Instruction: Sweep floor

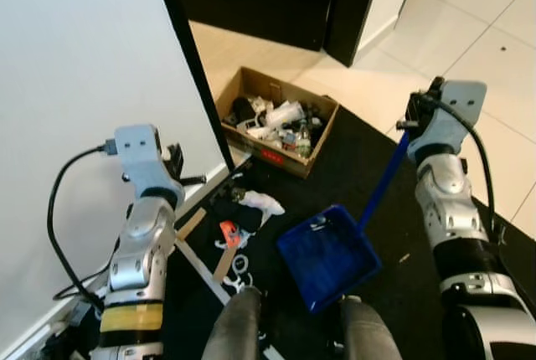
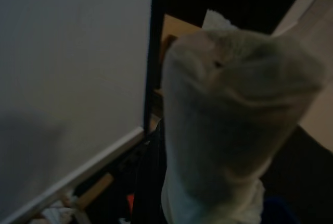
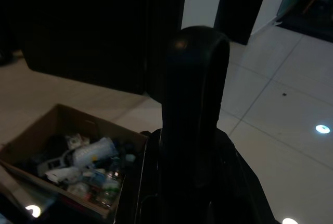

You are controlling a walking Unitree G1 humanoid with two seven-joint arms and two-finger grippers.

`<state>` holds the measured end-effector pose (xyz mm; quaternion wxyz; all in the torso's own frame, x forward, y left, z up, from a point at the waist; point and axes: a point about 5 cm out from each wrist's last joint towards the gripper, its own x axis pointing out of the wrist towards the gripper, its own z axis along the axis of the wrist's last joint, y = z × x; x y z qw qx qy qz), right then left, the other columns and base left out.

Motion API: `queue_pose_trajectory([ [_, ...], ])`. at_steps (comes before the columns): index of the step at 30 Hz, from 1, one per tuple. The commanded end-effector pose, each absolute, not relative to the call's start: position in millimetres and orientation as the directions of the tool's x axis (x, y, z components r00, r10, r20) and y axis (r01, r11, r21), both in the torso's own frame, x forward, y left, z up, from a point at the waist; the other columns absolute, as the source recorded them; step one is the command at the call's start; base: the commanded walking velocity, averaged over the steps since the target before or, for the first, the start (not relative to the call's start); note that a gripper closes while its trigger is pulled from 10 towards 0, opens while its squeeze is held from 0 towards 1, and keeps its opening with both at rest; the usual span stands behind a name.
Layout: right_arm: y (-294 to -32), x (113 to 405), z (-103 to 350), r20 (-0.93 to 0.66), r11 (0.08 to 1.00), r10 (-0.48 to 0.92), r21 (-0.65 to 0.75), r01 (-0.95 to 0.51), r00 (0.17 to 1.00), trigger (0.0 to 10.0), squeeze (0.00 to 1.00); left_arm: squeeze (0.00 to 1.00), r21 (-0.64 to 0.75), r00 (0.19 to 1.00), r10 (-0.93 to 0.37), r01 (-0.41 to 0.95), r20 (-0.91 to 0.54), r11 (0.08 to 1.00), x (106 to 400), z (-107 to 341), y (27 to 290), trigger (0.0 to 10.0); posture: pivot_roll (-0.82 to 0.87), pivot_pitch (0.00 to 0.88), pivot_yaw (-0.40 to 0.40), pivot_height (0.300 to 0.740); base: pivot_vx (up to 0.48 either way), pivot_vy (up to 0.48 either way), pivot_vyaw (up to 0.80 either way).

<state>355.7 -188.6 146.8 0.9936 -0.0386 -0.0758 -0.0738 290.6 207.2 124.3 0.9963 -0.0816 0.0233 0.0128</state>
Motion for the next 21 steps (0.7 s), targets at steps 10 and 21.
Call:
queue_pose_trajectory([
  [10, -172.1, 339.0, 91.4, 0.026, 0.981, -0.062, -0.180, 0.066, 0.998, 10.0, 0.00, 0.00, -0.253, 0.998, -0.007, 0.023, 0.064, 0.967, 286.7, 131.0, 207.1, 10.0, 0.08, 0.215, 0.047, 0.740, 0.000, 0.000, 0.00],
  [21, -189.3, 354.3, 132.7, 0.202, 0.985, -0.127, -0.093, 0.148, 0.971, 10.0, 0.00, 0.00, -0.252, 0.995, -0.036, 0.059, 0.096, 0.966, 287.5, 132.1, 205.7, 10.0, 0.07, 0.209, 0.058, 0.740, 0.000, 0.000, 0.00],
])
